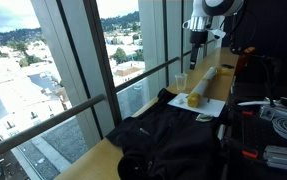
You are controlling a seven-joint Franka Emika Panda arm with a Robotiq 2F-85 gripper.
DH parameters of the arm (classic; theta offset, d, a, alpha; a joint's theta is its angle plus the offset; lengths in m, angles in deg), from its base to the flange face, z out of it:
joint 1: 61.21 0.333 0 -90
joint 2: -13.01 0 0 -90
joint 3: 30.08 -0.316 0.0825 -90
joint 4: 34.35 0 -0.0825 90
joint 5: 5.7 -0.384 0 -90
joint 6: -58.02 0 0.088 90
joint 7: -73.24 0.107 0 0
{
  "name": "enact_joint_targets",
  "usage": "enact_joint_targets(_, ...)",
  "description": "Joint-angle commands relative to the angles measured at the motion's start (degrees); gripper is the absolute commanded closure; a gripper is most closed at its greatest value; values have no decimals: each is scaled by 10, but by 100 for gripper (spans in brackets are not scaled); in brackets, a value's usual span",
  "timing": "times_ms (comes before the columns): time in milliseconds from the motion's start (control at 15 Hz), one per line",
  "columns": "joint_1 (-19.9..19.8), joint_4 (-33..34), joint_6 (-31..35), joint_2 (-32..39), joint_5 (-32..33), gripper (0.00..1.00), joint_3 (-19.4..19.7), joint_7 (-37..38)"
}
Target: Pull the zipper closed
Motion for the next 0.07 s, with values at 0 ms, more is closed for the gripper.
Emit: enact_joint_targets(0,7,0,-1,0,0,0,6,0)
